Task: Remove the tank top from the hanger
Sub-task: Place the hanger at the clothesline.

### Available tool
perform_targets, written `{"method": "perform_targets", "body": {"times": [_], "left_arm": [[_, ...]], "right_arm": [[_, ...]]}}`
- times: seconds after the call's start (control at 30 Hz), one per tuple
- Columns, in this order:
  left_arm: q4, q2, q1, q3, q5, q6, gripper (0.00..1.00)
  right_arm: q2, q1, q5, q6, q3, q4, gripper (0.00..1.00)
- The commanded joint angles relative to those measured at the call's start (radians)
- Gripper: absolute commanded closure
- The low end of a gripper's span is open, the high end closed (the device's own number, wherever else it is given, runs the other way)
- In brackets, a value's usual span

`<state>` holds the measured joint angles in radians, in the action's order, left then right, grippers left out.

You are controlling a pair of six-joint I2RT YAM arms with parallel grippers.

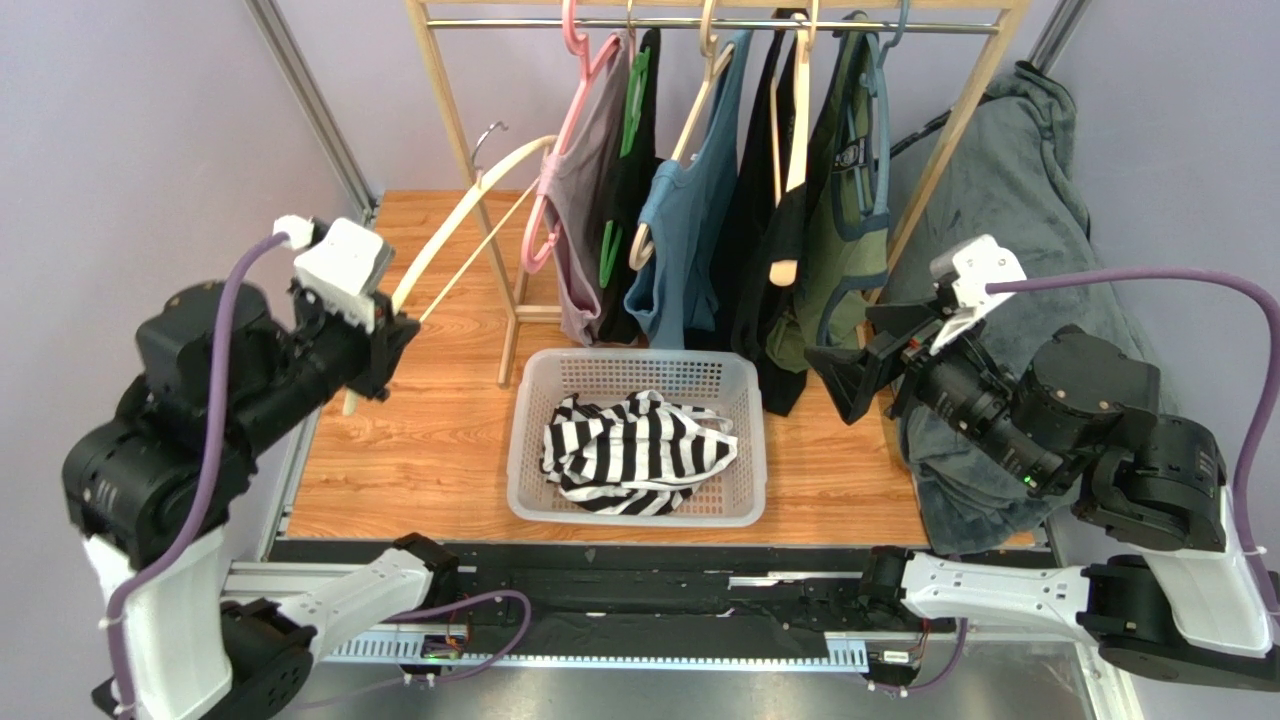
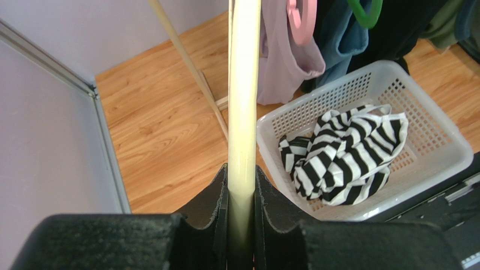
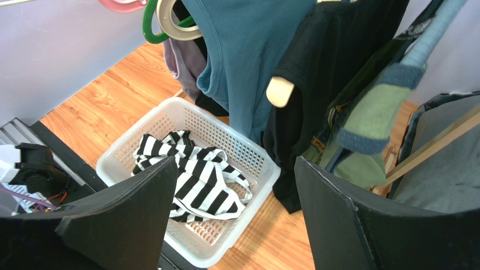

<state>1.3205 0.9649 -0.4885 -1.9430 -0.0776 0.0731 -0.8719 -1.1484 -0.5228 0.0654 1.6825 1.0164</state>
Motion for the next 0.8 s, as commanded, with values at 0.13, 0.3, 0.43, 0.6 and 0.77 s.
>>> {"method": "perform_targets", "body": {"times": [0.13, 0.3, 0.43, 0.6, 0.77], "left_arm": [[-0.084, 0.274, 0.303, -0.241, 0.327, -0.12, 1.0], [-0.162, 0.35, 0.35, -0.306, 0.412, -0.168, 1.0], [-0.245, 0.351, 0.35, -0.258, 0.453, -0.219, 1.0], [-0.36, 0.33, 0.35, -0.182, 0.47, -0.256, 1.0], [-0.44, 0.27, 0.35, -0.109, 0.458, -0.259, 1.0]], "right_arm": [[0.07, 0.003, 0.015, 0.071, -0.044, 0.019, 0.19], [0.088, 0.004, 0.03, 0.074, -0.067, 0.022, 0.19], [0.099, 0.004, 0.061, 0.073, -0.105, 0.01, 0.18], [0.131, 0.004, 0.078, 0.083, -0.191, -0.03, 0.18], [0.149, 0.004, 0.078, 0.09, -0.227, -0.053, 0.19]]}}
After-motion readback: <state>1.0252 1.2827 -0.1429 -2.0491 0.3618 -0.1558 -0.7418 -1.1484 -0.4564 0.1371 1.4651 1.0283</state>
